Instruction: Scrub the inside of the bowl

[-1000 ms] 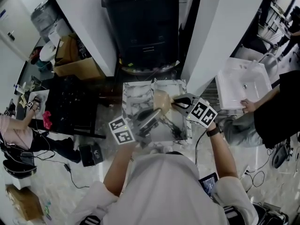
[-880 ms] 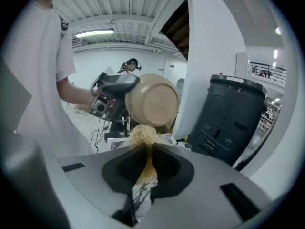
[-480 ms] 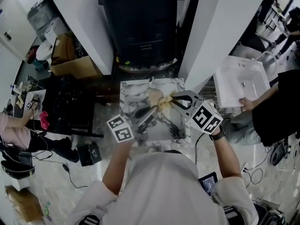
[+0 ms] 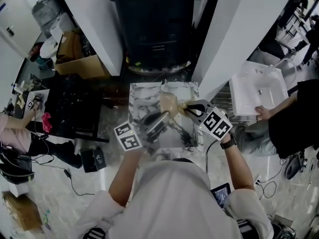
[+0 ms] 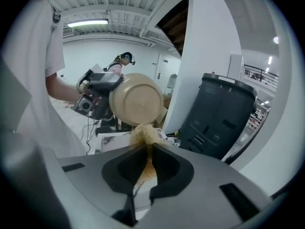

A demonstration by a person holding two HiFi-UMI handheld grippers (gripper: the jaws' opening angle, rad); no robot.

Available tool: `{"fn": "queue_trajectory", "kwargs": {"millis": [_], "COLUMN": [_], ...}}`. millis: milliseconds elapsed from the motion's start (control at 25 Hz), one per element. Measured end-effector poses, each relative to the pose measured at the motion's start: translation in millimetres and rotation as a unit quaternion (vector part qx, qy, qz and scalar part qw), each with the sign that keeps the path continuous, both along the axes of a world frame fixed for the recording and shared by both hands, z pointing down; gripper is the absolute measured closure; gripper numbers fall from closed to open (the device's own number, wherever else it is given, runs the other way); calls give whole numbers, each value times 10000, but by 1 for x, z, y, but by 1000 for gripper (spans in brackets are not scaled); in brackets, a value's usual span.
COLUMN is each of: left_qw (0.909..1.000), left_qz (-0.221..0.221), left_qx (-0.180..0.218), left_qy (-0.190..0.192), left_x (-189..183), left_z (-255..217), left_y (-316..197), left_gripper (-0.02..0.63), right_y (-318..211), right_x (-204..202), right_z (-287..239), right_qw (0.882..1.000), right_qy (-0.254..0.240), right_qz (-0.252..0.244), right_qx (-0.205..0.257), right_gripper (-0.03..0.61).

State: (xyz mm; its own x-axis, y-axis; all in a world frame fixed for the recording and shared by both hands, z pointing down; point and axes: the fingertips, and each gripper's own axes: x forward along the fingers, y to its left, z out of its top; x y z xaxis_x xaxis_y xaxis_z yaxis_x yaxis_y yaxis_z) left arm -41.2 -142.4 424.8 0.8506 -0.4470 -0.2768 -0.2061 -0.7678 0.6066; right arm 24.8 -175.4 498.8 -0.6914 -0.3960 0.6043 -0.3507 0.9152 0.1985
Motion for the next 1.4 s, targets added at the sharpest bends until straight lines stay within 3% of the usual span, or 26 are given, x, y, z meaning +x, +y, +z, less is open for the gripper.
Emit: {"fn": "queue_trajectory", "kwargs": {"millis": [120,240,480,680,920,1160,1400], "left_qw": [9997,9988,9984,9989,9997,9990,9995], "left_qz": [-163,-217,180,273,-75,-242,-10], "left_qx": [5,-74,-124,-13,46,-44,-97], "left_qy": [-197,-438,-517,-374,-245,-381,-296], "left_x": [-6,-6,15,23,7,2,12], "left_z": [7,20,29,15,4,15,14], "left_y": [-8,-13,5,14,-5,-11,4], "left_gripper": [595,595,595,595,595,595,595], "right_y": [27,39,-1,-27,2,20,-13], "right_x": [-10,-15,-4,12,10,4,7], "right_z": [4,-19,-64,-32,-2,-39,-55], "right_qw": [9998,9991,9952,9967,9992,9967,9917], "right_qy": [-14,-78,1,291,266,367,400], "right_qz": [-215,-345,96,329,166,69,350], "right_qx": [-44,250,971,679,243,722,1168], "right_gripper": [538,539,540,540,540,540,540]}}
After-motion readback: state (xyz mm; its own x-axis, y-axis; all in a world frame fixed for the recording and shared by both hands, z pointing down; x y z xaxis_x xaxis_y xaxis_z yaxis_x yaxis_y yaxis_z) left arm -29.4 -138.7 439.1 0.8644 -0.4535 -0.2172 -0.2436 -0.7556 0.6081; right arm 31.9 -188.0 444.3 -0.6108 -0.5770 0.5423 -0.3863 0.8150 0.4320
